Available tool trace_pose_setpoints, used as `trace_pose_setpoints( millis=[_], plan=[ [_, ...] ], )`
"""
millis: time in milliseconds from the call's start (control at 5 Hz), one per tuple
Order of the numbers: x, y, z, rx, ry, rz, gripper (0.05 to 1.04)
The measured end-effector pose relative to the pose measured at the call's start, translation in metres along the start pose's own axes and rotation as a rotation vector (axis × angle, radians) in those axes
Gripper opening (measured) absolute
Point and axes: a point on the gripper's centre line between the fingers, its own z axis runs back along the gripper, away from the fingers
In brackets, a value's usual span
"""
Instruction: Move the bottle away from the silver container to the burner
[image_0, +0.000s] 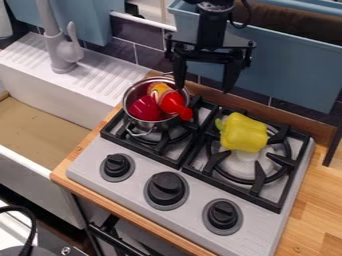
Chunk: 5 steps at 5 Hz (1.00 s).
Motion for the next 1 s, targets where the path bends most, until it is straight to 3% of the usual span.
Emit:
trace_pose_setpoints(
  millis=[200,400,800,1000],
  plan=[
    [-0.005,0.002,-0.011,0.016,0.036,0.001,1.001],
    [-0.001,0.015,-0.015,-0.006,0.050,0.066,1.001],
    [0.006,0.050,-0.021,-0.022,-0.006,0.225,1.001],
    [-0.003,0.051,-0.032,-0.032,0.008,0.279,1.001]
  ],
)
